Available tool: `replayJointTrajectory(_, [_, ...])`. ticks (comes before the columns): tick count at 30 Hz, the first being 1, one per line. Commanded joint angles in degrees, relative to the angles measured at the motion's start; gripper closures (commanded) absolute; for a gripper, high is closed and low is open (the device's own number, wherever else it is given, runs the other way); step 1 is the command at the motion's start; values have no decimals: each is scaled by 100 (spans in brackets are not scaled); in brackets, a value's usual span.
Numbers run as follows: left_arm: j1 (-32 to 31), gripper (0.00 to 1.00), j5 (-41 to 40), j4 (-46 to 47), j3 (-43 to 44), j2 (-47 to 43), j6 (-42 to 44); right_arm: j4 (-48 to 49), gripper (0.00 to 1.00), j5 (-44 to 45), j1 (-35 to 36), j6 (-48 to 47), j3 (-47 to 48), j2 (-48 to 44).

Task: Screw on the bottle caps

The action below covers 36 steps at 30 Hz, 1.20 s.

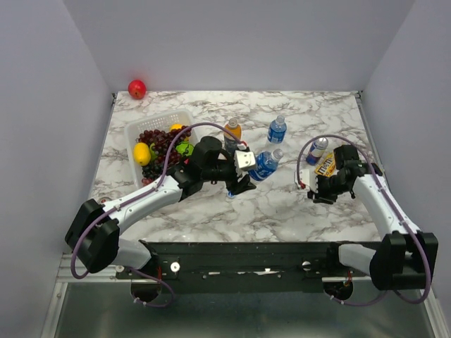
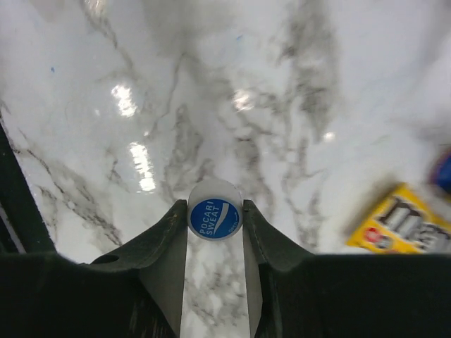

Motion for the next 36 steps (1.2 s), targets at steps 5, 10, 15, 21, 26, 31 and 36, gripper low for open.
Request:
replayJointTrajectory(5, [20, 100, 334, 601, -754, -122, 613, -1856, 69, -1487, 1307, 1521, 2869, -631])
replayJointTrajectory(10, [11, 100, 483, 883, -1010, -184, 832, -1891, 69, -1549, 2373, 2717, 4191, -288])
replayJointTrajectory(15, [20, 100, 571, 1032, -1150, -237, 886, -2111, 69, -1269, 3191, 2904, 4895, 160])
replayJointTrajectory(21, [28, 100, 545, 1146, -1291, -430, 938, -1918, 70, -855, 3543, 2859, 4790, 257])
replayJointTrajectory(26, [81, 100, 545, 1067, -1387, -562, 1070, -1514, 70, -530, 3561, 3088, 4729, 301])
replayJointTrajectory(31, [90, 100, 553, 1059, -1441, -650, 1097, -1338, 70, -459, 3561, 3158, 4702, 319])
replayJointTrajectory(36, [81, 100, 553, 1120, -1449, -650, 1132, -1434, 69, -625, 3578, 3062, 4702, 345])
